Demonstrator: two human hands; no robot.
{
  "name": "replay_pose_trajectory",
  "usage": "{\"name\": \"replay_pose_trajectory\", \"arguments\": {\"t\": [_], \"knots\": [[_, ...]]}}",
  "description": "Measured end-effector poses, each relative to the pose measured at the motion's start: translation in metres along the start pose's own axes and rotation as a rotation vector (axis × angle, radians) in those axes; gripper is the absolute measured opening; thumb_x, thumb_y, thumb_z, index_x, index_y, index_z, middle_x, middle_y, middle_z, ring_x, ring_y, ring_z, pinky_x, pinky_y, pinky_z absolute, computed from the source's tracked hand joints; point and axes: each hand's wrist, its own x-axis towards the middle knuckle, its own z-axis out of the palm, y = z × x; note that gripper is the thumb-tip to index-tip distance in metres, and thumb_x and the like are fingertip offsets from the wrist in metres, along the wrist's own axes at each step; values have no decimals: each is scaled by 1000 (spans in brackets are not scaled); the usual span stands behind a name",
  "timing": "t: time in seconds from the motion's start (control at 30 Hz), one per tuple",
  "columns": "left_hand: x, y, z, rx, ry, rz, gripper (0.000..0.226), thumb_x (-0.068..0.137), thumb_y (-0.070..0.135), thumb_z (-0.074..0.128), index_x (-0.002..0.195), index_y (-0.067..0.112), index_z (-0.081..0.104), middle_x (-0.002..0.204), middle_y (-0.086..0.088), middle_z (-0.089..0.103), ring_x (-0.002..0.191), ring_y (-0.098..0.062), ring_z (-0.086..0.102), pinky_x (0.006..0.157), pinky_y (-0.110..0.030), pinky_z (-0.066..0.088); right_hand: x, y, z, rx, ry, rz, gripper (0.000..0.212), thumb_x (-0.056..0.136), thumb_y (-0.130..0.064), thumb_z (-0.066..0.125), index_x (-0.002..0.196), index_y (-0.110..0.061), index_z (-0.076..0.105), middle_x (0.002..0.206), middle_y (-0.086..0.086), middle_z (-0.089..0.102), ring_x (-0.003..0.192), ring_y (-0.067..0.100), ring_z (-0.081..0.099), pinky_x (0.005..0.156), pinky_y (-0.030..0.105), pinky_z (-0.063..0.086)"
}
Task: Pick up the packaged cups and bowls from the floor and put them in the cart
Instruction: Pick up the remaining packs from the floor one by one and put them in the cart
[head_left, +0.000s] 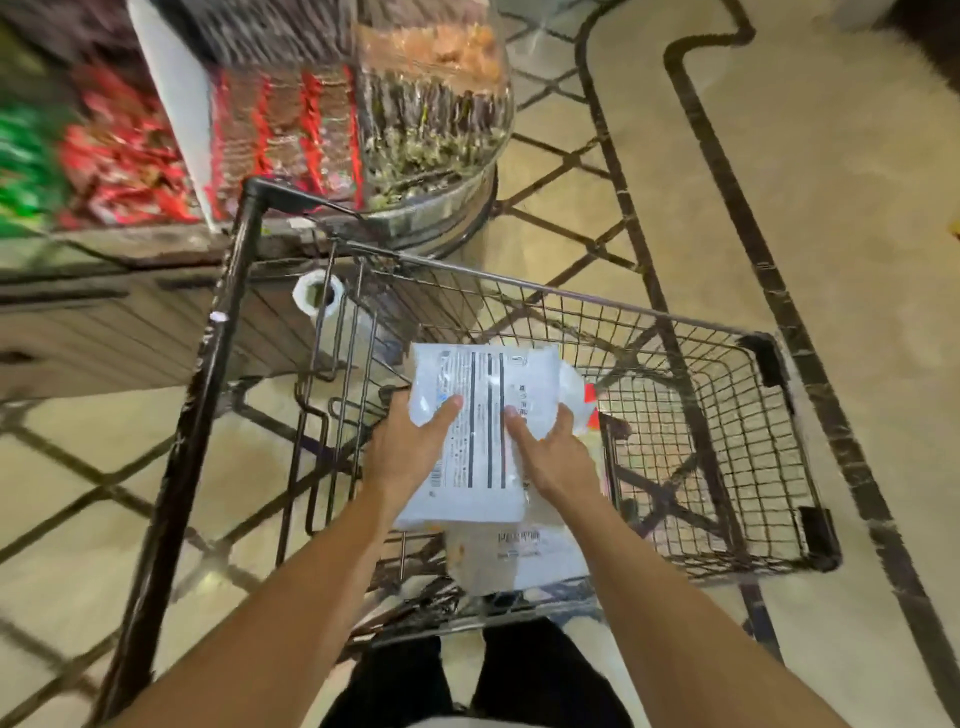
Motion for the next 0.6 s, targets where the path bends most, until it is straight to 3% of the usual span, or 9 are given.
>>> {"name": "replay_pose_trajectory", "arguments": {"t": [0.07,0.17,0.27,0.33,0.47,0.6], "knots": [[-1,-3,7,15,30,-52,71,84,80,57,132,27,54,111,9,64,113,-29,66,90,-39,51,12,2,-1,-46,-47,2,121,71,-101,25,161,-22,10,147,22,55,129,44,56,107,52,44],[-2,0,15,45,78,-83,54,89,75,58,116,29,49,95,11,61,101,-28,66,80,-37,49,21,1,-6,-81,-74,7,131,57,-109,18,158,-27,12,146,22,54,126,46,57,107,56,45],[-8,13,12,213,205,46,73,86,78,56,136,24,51,120,-5,64,108,-34,66,82,-41,52,22,-2,-19,-100,-48,1,113,77,-97,31,163,-28,8,159,26,32,138,50,45,111,58,40],[-12,21,6,399,231,181,74,92,72,54,149,26,46,133,-11,58,113,-38,65,84,-45,53,22,-6,-31,-175,10,-24,106,85,-89,36,164,-25,10,165,24,19,145,50,35,112,57,35],[-19,40,-20,665,170,281,78,95,75,39,160,31,33,160,-6,41,139,-34,48,104,-49,49,13,-25,-43,-335,111,-214,96,89,-84,37,163,-26,21,169,17,17,154,43,17,118,58,26],[-42,49,-64,832,335,420,78,96,75,29,158,29,37,162,-7,43,152,-28,34,119,-51,33,-10,-57,-46,-520,125,-445,92,88,-86,32,164,-34,18,172,7,15,157,39,11,122,58,22]]}}
